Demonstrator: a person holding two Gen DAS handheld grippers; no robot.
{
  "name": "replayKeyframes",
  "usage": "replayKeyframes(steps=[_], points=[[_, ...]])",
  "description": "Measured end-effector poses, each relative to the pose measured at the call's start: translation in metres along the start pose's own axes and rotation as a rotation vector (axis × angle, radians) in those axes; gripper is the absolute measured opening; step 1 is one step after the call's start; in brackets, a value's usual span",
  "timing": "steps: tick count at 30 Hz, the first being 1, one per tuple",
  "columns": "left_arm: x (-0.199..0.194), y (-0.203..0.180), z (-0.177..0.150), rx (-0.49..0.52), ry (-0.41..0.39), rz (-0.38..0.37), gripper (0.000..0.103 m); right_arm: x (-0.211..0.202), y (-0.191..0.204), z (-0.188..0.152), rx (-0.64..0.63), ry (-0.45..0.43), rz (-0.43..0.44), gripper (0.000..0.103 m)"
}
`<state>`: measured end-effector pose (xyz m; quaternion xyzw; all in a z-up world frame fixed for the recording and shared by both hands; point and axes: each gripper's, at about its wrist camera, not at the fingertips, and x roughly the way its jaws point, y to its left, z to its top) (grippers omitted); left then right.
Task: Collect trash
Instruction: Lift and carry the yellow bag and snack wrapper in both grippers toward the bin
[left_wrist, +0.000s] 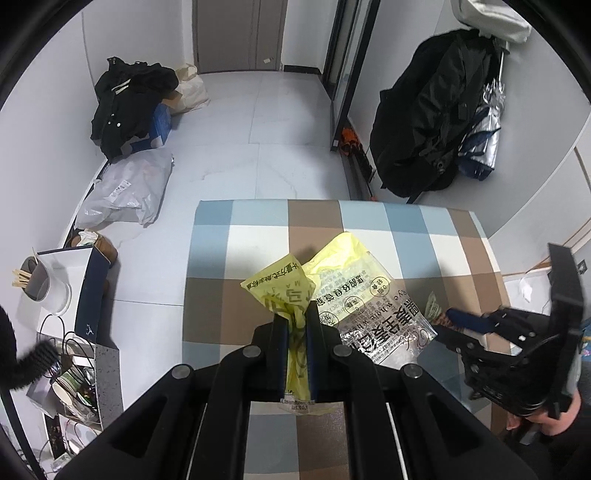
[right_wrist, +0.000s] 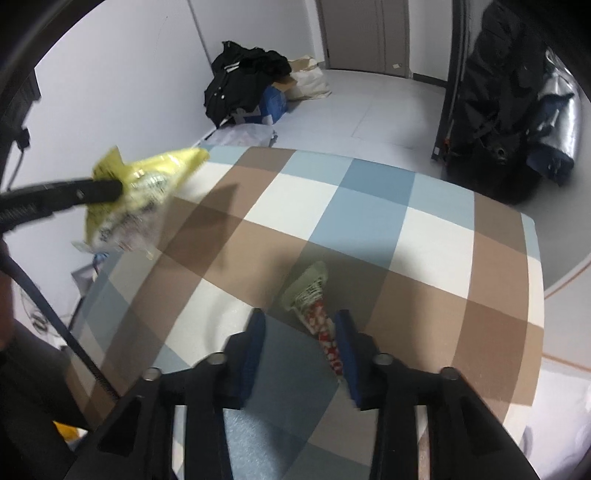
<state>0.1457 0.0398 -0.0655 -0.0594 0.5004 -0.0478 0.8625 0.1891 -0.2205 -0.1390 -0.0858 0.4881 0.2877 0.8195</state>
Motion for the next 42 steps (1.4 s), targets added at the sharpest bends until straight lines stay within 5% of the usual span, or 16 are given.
replayKeyframes(steps=[1,4,16,23,31,42], points=[[-0.001,0.001,0.0,-0.006,-0.003,-0.004,0.004,0.002,0.001,0.0,-0.011,0.007,-0.013,0.013],[-0.005,0.005,-0.001,-0.019,-0.012,-0.009,0.004,0.005,0.002,-0.002,-0.034,0.019,-0.048,0.005],[-0.027,-0.005,-0.002,-0.046,-0.05,-0.051,0.004,-0.034,-0.007,-0.008,0.034,-0.035,0.005,0.003],[-0.047,-0.042,0.002,-0.011,-0.098,-0.058,0.004,-0.112,-0.025,-0.027,0.133,-0.19,0.063,0.003],[-0.076,-0.117,-0.001,0.071,-0.139,-0.151,0.004,-0.218,-0.033,-0.054,0.168,-0.37,0.084,0.003],[-0.088,-0.236,-0.005,0.233,-0.125,-0.263,0.004,-0.352,-0.079,-0.11,0.231,-0.605,-0.009,0.003]])
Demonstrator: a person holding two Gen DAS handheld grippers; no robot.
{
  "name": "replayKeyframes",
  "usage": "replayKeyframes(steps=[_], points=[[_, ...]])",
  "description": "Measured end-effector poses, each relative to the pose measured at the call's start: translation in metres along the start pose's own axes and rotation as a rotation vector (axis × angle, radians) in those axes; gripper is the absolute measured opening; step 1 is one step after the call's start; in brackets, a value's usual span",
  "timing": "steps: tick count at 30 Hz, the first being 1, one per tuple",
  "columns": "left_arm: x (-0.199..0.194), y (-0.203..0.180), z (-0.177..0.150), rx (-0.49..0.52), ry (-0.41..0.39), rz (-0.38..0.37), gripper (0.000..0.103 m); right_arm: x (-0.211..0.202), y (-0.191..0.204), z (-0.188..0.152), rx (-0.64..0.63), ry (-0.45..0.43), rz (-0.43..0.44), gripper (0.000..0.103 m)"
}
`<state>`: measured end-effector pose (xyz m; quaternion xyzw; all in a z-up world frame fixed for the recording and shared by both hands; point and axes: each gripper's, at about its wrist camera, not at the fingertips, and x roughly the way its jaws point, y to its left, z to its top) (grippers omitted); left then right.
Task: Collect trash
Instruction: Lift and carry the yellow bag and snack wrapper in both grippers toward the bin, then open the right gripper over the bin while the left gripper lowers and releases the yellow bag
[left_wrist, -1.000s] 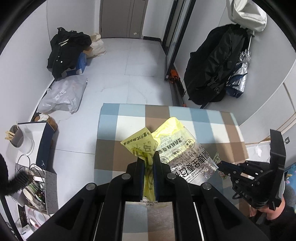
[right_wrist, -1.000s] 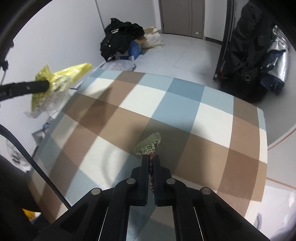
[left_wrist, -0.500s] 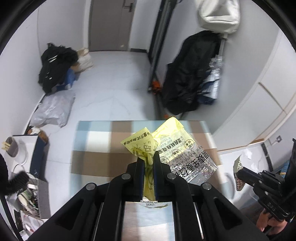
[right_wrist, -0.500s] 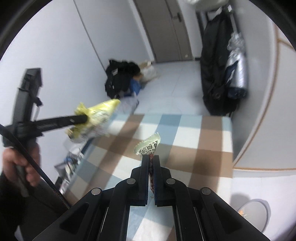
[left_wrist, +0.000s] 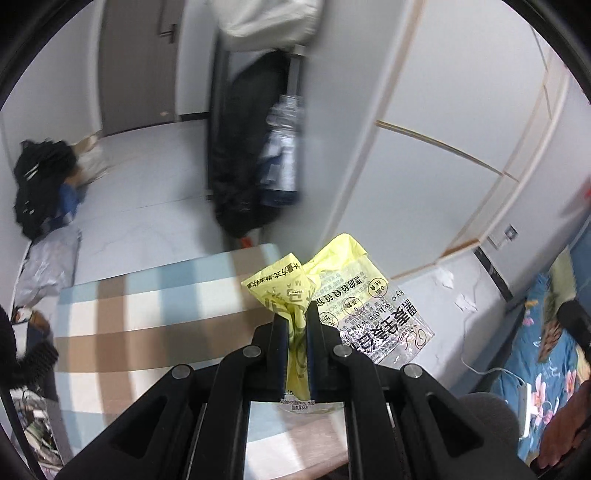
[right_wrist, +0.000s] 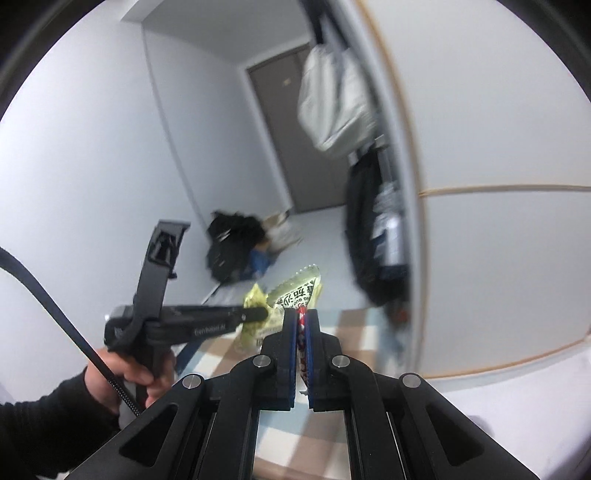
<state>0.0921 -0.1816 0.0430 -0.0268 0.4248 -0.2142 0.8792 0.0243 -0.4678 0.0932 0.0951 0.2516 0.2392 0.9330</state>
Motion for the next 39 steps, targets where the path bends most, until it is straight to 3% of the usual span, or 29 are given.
replayKeyframes(steps=[6,13,22,28,39], points=[[0.034,-0.05,-0.003,0.079,0.065,-0.06,0.004,-0.045,-0.061,-0.007,0.081,-0.06,-0.12,0.003],[0.082,-0.099,-0.007,0.148,0.151,-0.095,0.004,-0.049,-0.133,-0.04,0.212,-0.019,-0.236,0.003],[0.142,-0.134,-0.021,0.203,0.275,-0.123,0.004,-0.011,-0.208,-0.098,0.382,0.103,-0.291,0.003],[0.183,-0.148,-0.038,0.254,0.374,-0.119,0.004,0.017,-0.239,-0.136,0.428,0.16,-0.319,0.003],[0.244,-0.166,-0.066,0.291,0.551,-0.109,0.004,0.079,-0.295,-0.223,0.642,0.35,-0.308,0.004]])
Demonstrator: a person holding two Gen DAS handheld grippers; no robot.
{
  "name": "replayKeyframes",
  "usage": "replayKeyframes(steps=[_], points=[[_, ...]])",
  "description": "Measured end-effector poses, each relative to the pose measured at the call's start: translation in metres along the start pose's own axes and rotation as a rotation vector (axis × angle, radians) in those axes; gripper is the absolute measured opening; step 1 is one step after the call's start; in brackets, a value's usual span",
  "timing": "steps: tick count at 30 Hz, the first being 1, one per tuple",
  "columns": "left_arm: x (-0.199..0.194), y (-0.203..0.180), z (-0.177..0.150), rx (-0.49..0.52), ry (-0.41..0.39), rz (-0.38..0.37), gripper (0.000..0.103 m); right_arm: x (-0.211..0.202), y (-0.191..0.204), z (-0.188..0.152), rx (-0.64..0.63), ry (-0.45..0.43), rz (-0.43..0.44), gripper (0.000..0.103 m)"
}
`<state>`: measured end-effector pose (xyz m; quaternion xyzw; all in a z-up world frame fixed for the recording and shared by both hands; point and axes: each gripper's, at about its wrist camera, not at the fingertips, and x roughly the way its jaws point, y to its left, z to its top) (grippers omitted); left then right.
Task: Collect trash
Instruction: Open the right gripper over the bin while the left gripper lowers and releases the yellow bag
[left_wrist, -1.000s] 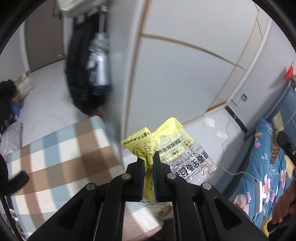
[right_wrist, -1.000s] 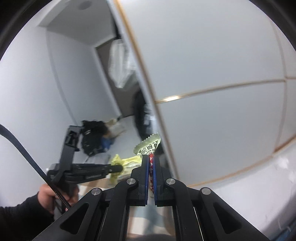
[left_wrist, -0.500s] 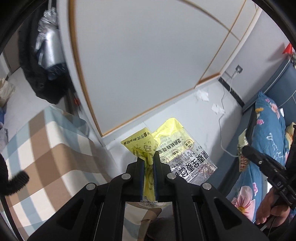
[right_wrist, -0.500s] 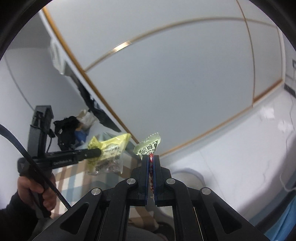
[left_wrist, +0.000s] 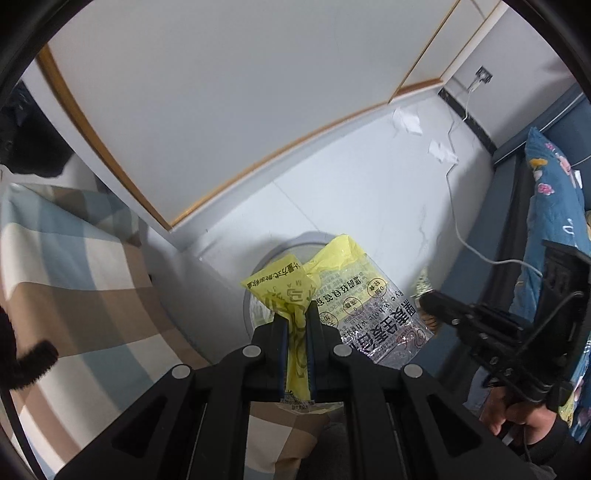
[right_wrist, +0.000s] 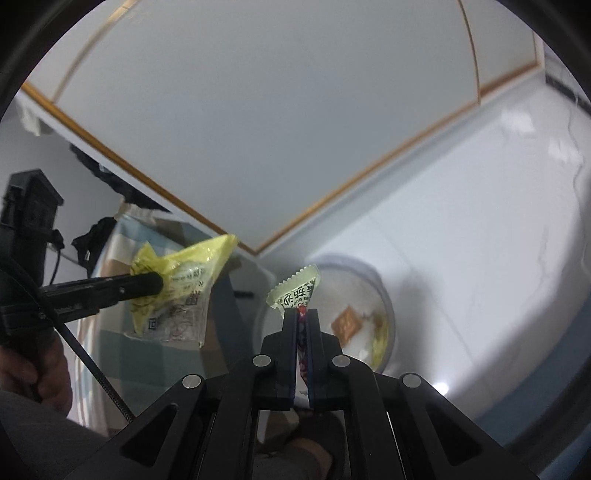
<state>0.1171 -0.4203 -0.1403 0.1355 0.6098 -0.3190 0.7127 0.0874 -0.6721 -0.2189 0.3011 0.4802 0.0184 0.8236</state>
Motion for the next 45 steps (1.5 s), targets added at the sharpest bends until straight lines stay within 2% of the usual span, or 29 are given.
replayKeyframes(steps=[10,18,26,30,32,37,38,42,45], points=[[0.027,0.006,0.002,-0.004,0.064,0.037,0.004,0.05,-0.027,-0.006,0.055,0.111,-0.033,0.007],[0.041,0.01,0.001,-0.02,0.106,0.037,0.005,0.042,-0.032,-0.007,0.061,0.081,-0.06,0.009],[0.049,0.011,0.002,-0.055,0.123,-0.016,0.007,0.023,-0.04,-0.006,0.097,0.032,-0.082,0.028],[0.055,0.006,0.003,-0.045,0.133,-0.01,0.008,0.014,-0.046,-0.005,0.117,0.014,-0.09,0.033],[0.058,0.005,0.004,-0.044,0.142,-0.014,0.009,0.011,-0.046,-0.004,0.126,0.004,-0.095,0.041],[0.067,0.002,0.007,-0.045,0.166,-0.021,0.01,0.006,-0.049,-0.004,0.153,-0.015,-0.1,0.051],[0.068,0.001,0.007,-0.044,0.171,-0.021,0.011,0.005,-0.049,-0.003,0.155,-0.016,-0.099,0.052],[0.072,-0.004,0.006,-0.026,0.185,-0.023,0.027,0.004,-0.049,-0.001,0.158,-0.015,-0.095,0.055],[0.074,-0.007,0.006,-0.011,0.188,-0.011,0.029,0.003,-0.049,-0.001,0.156,-0.016,-0.095,0.058]])
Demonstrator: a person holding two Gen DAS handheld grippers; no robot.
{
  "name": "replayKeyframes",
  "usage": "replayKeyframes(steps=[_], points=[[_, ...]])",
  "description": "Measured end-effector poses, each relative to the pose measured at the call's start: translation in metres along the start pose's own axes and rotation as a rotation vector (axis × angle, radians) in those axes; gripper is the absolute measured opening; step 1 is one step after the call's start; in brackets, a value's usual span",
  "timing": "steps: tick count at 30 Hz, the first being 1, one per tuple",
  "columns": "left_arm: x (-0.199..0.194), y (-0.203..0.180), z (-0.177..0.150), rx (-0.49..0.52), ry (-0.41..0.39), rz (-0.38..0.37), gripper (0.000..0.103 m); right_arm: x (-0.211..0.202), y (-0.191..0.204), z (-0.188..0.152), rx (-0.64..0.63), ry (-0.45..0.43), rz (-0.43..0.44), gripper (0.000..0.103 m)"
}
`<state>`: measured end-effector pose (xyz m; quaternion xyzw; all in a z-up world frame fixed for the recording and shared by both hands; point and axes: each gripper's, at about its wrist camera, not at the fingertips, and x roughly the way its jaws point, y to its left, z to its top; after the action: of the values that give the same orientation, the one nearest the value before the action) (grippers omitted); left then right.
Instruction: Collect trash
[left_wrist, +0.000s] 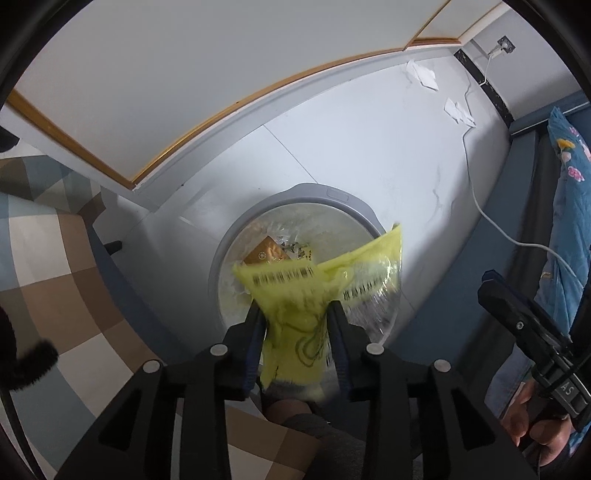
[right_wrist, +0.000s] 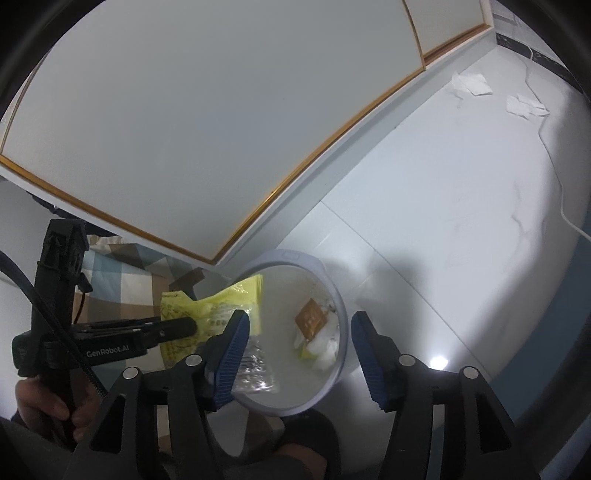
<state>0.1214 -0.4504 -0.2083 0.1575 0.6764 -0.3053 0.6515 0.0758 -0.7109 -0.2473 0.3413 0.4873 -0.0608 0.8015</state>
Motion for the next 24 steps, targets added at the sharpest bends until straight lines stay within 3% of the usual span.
replayKeyframes(steps=[2,9,13,24], points=[[0.001,0.001,0.001,0.0,0.003,0.008,0.03,0.001,0.0,-0.001,0.005,0.002,-0.006,0.062],[-0.003,0.004,-0.002,-0.004,-0.006,0.023,0.031,0.002,0.001,-0.002,0.007,0.026,0.0,0.063],[-0.011,0.003,-0.004,0.003,-0.038,0.02,0.051,0.0,0.004,-0.002,-0.004,0.026,0.007,0.064],[-0.052,0.006,-0.017,-0.007,-0.177,0.03,0.06,-0.021,0.023,0.0,-0.038,0.002,0.027,0.071]])
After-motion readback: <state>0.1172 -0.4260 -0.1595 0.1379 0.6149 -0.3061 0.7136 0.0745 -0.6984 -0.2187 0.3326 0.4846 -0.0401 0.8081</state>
